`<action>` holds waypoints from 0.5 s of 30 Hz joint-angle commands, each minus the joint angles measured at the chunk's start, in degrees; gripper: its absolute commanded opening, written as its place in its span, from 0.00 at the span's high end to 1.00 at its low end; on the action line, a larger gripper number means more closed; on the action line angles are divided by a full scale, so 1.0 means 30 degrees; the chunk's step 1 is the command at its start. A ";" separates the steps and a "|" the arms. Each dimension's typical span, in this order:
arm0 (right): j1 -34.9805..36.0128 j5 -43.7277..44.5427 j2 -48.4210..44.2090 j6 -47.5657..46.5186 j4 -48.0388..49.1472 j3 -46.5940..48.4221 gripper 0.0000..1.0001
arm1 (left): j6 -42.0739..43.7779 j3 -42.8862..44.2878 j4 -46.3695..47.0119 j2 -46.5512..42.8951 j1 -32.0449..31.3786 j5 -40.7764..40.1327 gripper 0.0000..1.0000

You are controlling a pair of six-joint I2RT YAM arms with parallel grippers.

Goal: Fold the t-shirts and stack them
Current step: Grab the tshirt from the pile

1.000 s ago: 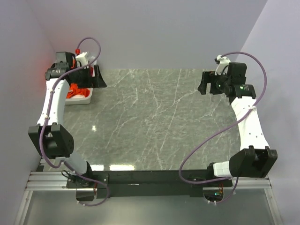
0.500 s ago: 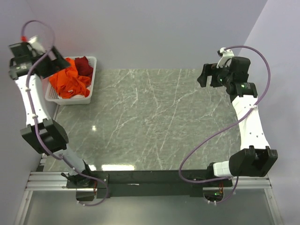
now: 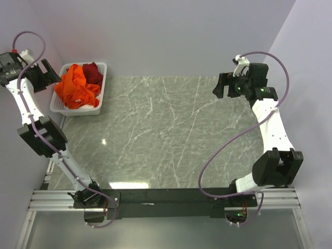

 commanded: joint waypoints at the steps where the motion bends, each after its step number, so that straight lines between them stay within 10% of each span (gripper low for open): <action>1: 0.0124 -0.0582 -0.0053 -0.0350 -0.0039 0.0563 0.00 | 0.0977 0.0404 -0.0039 0.0758 -0.0147 -0.0222 0.00; 15: 0.0124 -0.0349 0.0357 -0.1052 -0.0713 0.1120 0.00 | 0.1006 0.0140 0.1193 0.3891 -0.2345 -0.1777 0.11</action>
